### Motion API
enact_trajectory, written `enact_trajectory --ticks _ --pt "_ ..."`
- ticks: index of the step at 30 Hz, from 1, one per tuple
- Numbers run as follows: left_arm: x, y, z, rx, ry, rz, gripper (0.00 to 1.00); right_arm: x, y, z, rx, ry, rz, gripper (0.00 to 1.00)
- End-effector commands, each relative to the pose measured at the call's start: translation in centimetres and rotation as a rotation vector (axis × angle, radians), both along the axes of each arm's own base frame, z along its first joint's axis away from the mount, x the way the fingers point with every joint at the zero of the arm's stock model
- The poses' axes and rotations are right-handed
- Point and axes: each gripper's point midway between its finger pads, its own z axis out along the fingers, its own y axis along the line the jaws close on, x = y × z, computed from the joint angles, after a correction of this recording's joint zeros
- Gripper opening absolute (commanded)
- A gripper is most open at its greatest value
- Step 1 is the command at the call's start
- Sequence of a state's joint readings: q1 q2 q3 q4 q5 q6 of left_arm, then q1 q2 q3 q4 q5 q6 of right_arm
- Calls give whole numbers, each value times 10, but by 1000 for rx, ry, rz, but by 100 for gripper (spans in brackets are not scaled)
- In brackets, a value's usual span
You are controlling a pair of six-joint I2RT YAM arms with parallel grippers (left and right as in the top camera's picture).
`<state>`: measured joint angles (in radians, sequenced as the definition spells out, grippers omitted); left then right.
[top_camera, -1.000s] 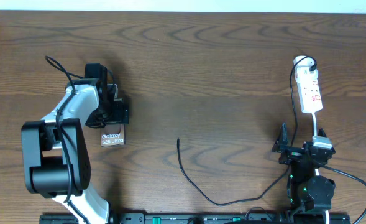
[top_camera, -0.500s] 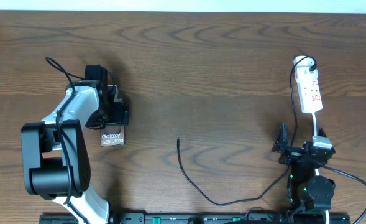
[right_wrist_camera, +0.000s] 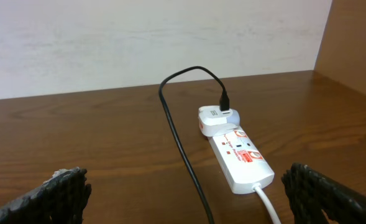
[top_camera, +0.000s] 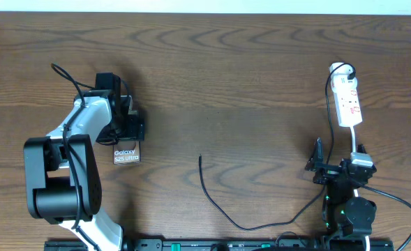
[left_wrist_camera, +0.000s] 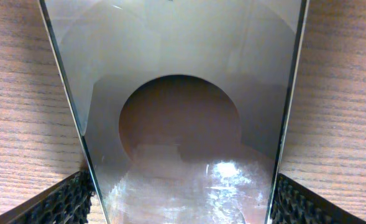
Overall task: Plug charger to phone and switch on socket
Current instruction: 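Close the left gripper on the phone's bottom edge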
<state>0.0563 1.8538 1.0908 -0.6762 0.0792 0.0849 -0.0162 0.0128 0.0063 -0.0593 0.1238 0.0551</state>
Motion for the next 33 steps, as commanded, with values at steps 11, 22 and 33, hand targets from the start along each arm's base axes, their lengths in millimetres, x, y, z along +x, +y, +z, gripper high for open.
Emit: enact_trajectory --ticks 11,22,33 --pt "-32 -5 -30 -30 84 -42 88 0 1 -1 -11 4 3 99" --pt "-33 -5 -39 -28 58 -43 88 0 1 -1 -12 4 3 99" --pt "-34 -9 -41 -50 55 -59 88 0 1 -1 -12 4 3 99"
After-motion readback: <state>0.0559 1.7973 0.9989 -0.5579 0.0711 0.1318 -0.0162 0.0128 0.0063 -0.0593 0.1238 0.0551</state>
